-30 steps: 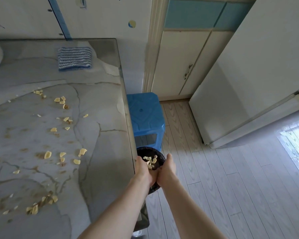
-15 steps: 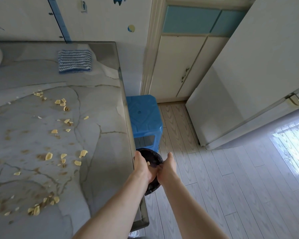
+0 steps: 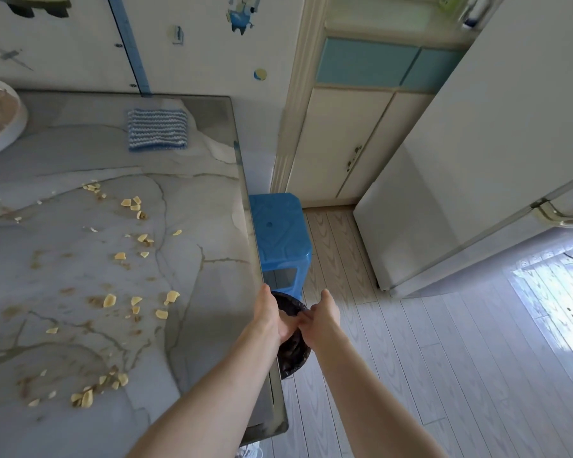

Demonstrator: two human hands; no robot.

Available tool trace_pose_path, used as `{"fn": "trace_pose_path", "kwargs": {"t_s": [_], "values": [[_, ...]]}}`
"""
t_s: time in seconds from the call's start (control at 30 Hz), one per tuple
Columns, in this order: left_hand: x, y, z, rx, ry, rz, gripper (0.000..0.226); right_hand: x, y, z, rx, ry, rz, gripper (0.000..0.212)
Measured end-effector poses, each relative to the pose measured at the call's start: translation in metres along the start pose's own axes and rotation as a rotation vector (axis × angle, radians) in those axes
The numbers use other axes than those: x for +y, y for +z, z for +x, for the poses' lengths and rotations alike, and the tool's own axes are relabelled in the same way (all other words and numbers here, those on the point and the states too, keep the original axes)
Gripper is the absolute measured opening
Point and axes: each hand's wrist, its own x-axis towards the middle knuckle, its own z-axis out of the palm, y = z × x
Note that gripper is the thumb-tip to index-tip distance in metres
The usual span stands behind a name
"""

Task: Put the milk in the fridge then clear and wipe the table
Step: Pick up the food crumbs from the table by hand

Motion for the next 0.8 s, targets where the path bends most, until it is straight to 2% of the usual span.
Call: {"fn": "trace_pose_path", "kwargs": {"t_s": [0.17, 0.27, 0.37, 0.47, 0.57, 0.67, 0.8], "values": [[0.034, -0.004, -0.036, -0.043, 0.053, 0.018, 0.058, -0.006, 0.022, -0.022, -0.118, -0.027, -0.023, 0.043], [0.052, -0.015, -0.057, 0.005, 0.138, 0.093, 0.062, -0.005, 0.04, -0.036, -0.173, -0.023, -0.006, 0.043], [0.072, -0.035, -0.068, 0.051, 0.231, 0.127, 0.057, 0.004, 0.057, -0.049, -0.225, -0.054, -0.061, 0.02], [0.092, -0.06, -0.075, 0.061, 0.249, 0.102, 0.047, 0.015, 0.073, -0.056, -0.265, -0.072, -0.167, 0.018], [0.105, -0.083, -0.087, 0.002, 0.27, 0.057, 0.041, 0.029, 0.085, -0.062, -0.344, -0.102, -0.264, 0.015], [0.114, -0.107, -0.094, -0.007, 0.304, -0.014, 0.037, 0.046, 0.093, -0.063, -0.41, -0.21, -0.397, 0.015], [0.123, -0.143, -0.1, 0.001, 0.324, -0.056, 0.039, 0.066, 0.107, -0.054, -0.446, -0.508, -0.8, 0.017]]}}
